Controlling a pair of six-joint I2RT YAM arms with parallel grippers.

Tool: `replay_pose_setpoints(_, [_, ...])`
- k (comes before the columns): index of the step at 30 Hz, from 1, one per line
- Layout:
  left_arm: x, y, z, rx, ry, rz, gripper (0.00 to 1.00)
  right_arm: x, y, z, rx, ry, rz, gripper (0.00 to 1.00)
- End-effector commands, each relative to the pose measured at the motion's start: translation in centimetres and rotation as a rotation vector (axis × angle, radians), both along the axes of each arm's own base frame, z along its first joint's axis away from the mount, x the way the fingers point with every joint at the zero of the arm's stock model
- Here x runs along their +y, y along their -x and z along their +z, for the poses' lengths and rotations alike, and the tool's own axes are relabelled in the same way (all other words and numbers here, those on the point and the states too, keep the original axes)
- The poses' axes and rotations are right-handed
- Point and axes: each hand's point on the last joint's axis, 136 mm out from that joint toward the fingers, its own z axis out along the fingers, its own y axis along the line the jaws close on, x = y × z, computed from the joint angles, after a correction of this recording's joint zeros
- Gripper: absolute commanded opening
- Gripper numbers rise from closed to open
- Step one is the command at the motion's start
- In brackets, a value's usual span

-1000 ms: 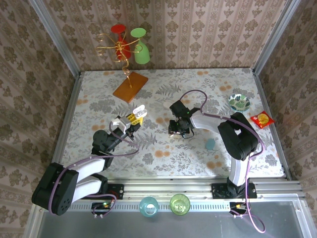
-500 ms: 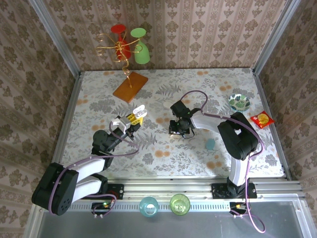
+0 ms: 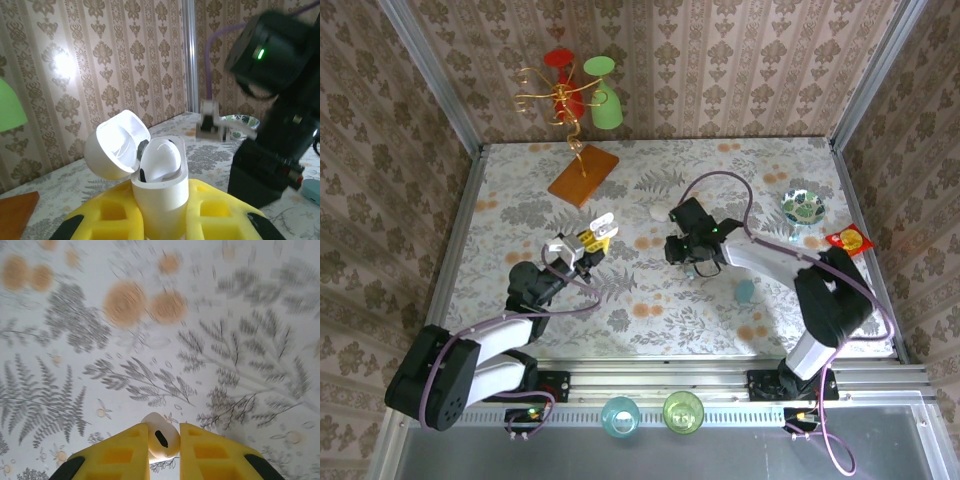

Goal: Insert wireless bluetooth earbuds into charging case

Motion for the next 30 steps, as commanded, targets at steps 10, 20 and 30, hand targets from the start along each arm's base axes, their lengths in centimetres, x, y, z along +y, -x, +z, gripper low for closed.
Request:
replay_pose_setpoints(10, [-2.3, 1.3, -1.2, 0.164, -0.005, -0.209, 0.0, 3.2, 1.5, 15.8, -0.538, 0.075, 0.273, 0.19])
replay_pose_setpoints(20, [-3.2, 2.4, -1.6, 0.235, -0.021, -0.31, 0.0, 8.8, 3.1, 17.5, -0.626, 0.086, 0.468, 0.19])
replay_pose_setpoints(30, [-3.3, 2.8, -1.1, 0.251, 0.0, -0.336, 0.0, 10.0, 3.2, 15.8, -0.611, 0.138, 0.529, 0.19])
